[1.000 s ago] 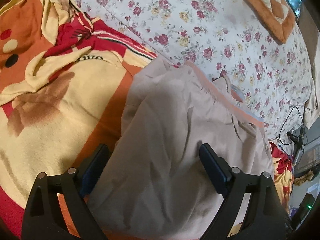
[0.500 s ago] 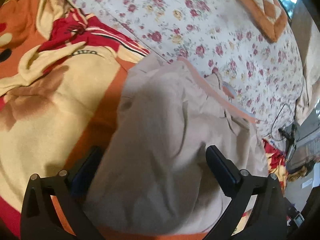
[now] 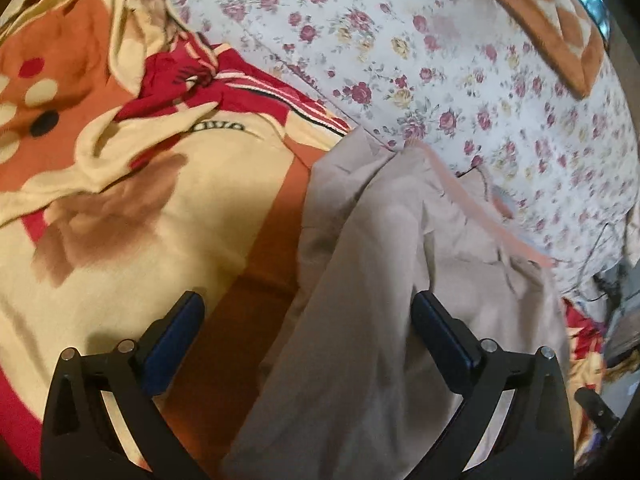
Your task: Fold large clothes
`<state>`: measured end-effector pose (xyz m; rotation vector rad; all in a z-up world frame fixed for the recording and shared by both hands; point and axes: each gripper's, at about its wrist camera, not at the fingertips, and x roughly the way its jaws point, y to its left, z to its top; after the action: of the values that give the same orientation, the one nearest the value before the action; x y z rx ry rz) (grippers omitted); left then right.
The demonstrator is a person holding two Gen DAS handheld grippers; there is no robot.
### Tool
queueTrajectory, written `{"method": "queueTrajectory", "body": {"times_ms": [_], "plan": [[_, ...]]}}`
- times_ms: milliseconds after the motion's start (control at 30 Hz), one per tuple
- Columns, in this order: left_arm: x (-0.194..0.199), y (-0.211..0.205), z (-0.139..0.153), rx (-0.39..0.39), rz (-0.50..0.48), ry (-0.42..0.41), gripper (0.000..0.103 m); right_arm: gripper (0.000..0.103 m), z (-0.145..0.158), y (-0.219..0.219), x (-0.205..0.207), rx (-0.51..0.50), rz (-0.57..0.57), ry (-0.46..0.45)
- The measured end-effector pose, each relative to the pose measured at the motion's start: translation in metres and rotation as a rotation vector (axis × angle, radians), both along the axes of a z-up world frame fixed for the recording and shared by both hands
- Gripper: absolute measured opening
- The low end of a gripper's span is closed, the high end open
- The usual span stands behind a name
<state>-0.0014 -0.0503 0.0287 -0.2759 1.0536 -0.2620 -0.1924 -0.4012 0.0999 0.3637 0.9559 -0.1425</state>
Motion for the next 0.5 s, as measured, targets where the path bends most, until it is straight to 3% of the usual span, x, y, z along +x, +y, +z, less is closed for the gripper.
{"method": "queueTrajectory", "body": {"times_ms": [67, 267, 300, 367, 467, 500], "plan": [[0.001, -0.005, 0.0, 0.025, -0.007, -0.011, 0.103, 0.082, -0.007, -0.003, 0.006, -0.004, 0.036, -0.003], [0.01, -0.001, -0.001, -0.071, -0.028, 0.029, 0.103, 0.082, -0.023, -0.011, 0.026, -0.111, 0.101, -0.016], [0.009, -0.003, -0.001, -0.075, -0.038, 0.027, 0.099, 0.081, -0.023, -0.011, 0.029, -0.137, 0.101, -0.035], [0.006, -0.01, 0.0, -0.055, -0.074, 0.011, 0.087, 0.079, -0.022, -0.011, 0.031, -0.169, 0.113, -0.077], [0.003, -0.02, 0.003, -0.025, -0.125, 0.001, 0.055, 0.068, -0.027, -0.012, 0.034, -0.191, 0.134, -0.109], [0.003, -0.022, 0.003, -0.043, -0.143, 0.013, 0.03, 0.068, -0.031, -0.014, 0.037, -0.18, 0.141, -0.103]]}}
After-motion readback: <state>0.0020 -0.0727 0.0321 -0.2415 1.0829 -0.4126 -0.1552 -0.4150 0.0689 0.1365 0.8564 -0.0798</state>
